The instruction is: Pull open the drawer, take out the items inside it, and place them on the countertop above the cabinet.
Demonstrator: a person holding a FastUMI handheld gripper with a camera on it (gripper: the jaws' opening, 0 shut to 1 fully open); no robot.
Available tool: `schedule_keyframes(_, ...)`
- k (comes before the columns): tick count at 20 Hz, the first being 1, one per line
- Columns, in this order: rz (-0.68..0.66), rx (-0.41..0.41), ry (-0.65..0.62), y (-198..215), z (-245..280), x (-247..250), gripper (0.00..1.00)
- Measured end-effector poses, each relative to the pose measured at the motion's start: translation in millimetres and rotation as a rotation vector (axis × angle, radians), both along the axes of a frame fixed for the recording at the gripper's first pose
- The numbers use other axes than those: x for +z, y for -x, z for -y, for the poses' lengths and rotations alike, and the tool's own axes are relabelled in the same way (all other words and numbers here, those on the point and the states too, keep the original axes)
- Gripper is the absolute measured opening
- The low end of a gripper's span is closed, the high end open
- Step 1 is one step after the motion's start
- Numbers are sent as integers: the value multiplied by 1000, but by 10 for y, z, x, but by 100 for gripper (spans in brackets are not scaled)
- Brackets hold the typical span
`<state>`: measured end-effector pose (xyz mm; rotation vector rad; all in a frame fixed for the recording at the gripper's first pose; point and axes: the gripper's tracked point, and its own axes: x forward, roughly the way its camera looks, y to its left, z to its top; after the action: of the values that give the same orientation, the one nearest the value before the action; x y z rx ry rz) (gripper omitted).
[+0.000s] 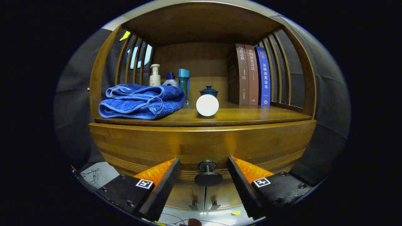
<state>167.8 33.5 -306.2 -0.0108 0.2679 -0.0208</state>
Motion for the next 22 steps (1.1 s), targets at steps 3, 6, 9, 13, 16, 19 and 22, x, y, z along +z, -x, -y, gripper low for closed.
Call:
schedule_keyframes(3,13,-11,-15,-18,3,-13,99)
schedule_keyframes(6,13,-14,-58,-6,-11,-22,98)
schedule_keyframes(9,44,-20,-95,80,-5,114,99)
schedule_keyframes(13,121,-47,-46,352,111,533,99)
schedule_keyframes(16,168,-54,-1,543,164,958,98)
schedule_keyframes(19,196,-36,77,716,173,1406,98)
schedule_keyframes(22,200,-19,127,858,162,1838,98)
